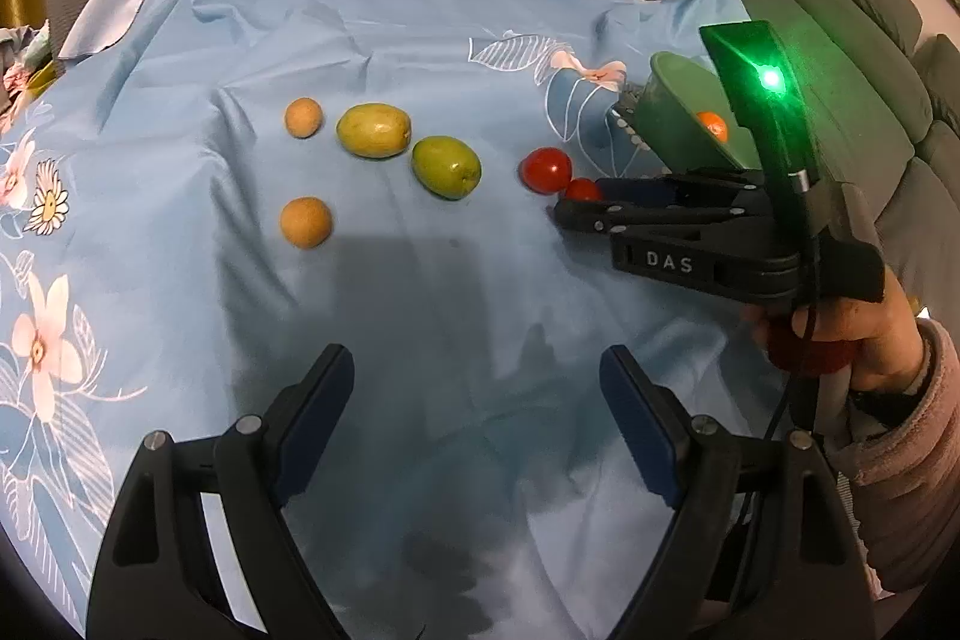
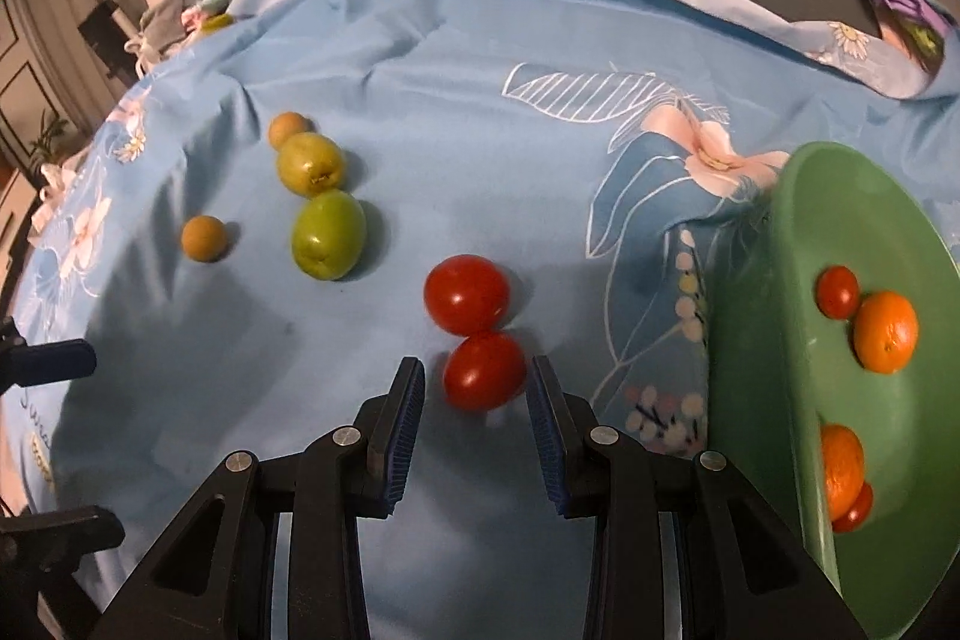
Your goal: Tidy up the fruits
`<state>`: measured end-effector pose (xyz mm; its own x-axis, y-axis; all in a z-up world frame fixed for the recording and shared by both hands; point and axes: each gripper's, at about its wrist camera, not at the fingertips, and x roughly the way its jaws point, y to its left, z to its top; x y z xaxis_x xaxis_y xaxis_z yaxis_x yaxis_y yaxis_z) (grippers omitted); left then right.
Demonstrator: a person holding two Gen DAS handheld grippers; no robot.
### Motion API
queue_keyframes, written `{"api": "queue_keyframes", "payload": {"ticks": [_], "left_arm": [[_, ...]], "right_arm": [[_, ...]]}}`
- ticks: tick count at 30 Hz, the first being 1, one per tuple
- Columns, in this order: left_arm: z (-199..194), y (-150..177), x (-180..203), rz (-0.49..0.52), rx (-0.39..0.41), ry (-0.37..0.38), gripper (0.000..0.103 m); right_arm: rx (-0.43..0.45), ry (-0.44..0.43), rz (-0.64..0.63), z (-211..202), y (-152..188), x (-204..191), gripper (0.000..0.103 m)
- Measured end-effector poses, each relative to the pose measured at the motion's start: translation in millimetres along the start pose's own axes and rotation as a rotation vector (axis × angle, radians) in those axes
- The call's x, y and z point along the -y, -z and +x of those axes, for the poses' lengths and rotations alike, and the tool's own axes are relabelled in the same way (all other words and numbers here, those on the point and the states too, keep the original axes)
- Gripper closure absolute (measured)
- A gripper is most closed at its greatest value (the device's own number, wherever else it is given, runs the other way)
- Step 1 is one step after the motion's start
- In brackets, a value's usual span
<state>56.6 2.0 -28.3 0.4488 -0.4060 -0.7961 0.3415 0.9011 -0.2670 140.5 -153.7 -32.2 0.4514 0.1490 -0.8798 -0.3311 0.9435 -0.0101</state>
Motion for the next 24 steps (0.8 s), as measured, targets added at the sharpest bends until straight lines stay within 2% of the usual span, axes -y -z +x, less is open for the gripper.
{"api": "queue_keyframes", "payload": {"ticks": [4, 5, 10, 17, 22, 24], "left_arm": [[6.9, -6.0, 0.8, 0.004, -0.005, 0.0, 0.019], [8.7, -7.4, 1.5, 0.006, -0.005, 0.001, 0.019], [16.9, -19.7, 6.3, 0.009, 0.007, 0.018, 0.02], [34.2, -48.8, 27.0, 0.062, 0.034, 0.05, 0.022], [59.1, -72.8, 44.1, 0.125, 0.021, 0.062, 0.033], [73.0, -81.2, 49.6, 0.143, 0.001, 0.044, 0.037]], "right_arm": [[-0.01, -0.002, -0.009, 5.7, -1.9, 1.4, 0.068], [-0.003, -0.001, -0.009, 5.9, -2.0, 1.9, 0.071], [0.02, -0.038, 0.007, 1.7, 4.3, 6.1, 0.073], [0.061, -0.142, 0.035, -29.5, 35.7, 12.9, 0.073], [0.084, -0.195, 0.057, -44.1, 54.4, 19.6, 0.073], [0.091, -0.207, 0.061, -46.1, 56.9, 20.4, 0.073]]}}
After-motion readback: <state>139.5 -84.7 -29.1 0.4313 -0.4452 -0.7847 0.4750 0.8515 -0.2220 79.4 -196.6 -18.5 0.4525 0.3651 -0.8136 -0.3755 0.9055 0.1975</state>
